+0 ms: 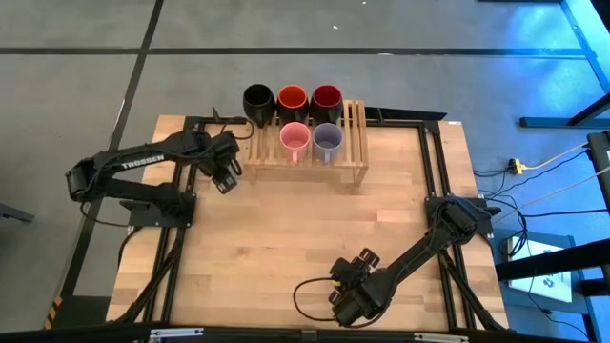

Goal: Place coffee mugs
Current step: Put the green mug on the shelf

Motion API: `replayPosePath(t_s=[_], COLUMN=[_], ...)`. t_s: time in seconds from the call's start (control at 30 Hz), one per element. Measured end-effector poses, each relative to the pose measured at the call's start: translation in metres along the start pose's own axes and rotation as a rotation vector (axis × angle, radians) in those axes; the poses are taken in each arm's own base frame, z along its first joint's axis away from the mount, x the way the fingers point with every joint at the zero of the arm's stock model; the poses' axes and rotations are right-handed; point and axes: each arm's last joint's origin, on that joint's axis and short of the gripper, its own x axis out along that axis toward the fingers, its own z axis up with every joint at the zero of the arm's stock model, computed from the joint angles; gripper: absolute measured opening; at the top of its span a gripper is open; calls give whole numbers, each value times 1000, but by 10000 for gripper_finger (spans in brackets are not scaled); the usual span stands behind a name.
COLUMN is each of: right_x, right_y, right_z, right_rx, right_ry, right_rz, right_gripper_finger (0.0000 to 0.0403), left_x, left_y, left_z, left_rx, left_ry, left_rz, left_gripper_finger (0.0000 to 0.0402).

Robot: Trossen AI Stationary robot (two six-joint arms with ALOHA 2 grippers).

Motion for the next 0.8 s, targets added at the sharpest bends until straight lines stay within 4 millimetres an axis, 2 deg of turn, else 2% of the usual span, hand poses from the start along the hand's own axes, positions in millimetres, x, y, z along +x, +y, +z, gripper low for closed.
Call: replayPosePath(t_s=[0.43, 0.8], right_x=[0, 1], right_y=[0, -1], right_z=[0, 0], right_rx=[-8, -13], right_ry=[-11, -24], right_rz=[-6, -19], right_gripper_finger=[202, 202], left_x=[23, 29], left_y=[6, 4], left_z=[-3, 2], left_rx=[2, 35], left_ry=[-24, 4], left_rz=[17, -7], left_gripper_finger=[119, 18])
